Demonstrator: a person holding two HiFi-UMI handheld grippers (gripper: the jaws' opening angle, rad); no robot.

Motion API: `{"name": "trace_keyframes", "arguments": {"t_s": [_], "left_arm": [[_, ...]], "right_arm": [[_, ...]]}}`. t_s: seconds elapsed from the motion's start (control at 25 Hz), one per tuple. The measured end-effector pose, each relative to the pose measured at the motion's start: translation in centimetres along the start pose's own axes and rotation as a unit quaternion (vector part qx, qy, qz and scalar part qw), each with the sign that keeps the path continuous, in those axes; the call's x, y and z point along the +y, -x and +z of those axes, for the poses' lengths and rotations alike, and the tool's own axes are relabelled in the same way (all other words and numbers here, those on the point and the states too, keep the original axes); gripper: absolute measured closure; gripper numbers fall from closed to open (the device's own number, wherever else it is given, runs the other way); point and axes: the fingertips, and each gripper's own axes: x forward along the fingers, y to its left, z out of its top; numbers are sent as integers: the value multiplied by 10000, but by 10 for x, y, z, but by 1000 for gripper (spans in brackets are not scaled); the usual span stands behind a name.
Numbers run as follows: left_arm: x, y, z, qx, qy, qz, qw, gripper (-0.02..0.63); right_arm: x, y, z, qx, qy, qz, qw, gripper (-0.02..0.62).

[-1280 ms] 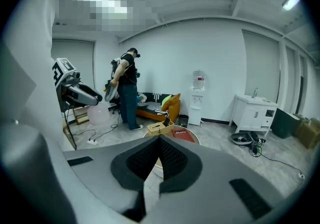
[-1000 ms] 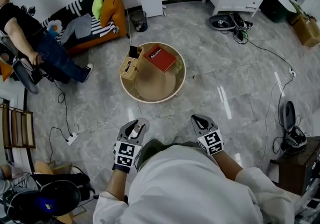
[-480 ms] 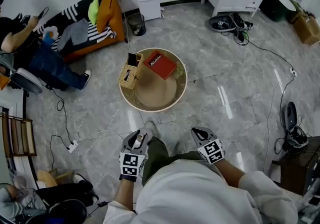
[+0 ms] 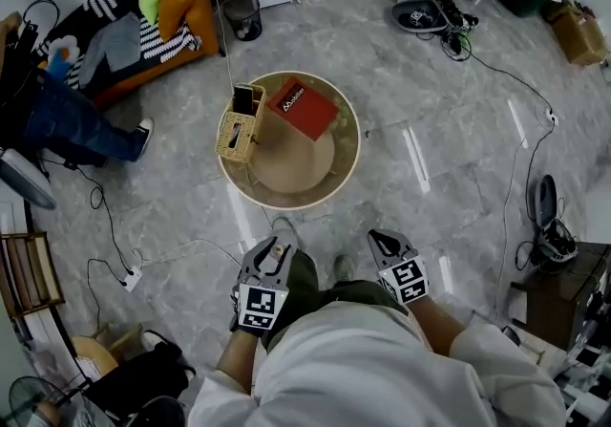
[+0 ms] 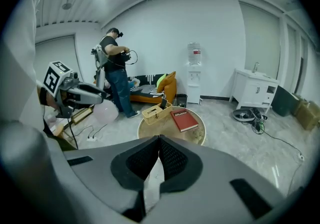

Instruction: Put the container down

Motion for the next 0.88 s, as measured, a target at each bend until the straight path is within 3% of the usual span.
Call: {"name": "trace_keyframes", "arguments": {"t_s": [0.2, 0.44, 0.72, 0.88], "left_arm": [[42, -35, -16, 156, -149, -398, 9990, 474], [91, -83, -35, 221, -209, -616, 9976, 474], [139, -172, -61, 375, -164, -545, 9977, 474], [168, -234, -88, 464, -8, -307, 9985, 474]], "right_arm": [[0, -51, 38, -70, -259, -331, 9991, 572], [-2, -106, 63, -168, -178, -549, 9982, 572], [-33, -182, 53, -88, -114, -430, 9990, 572], [-60, -237, 46, -135, -3, -283, 9995, 572]]}}
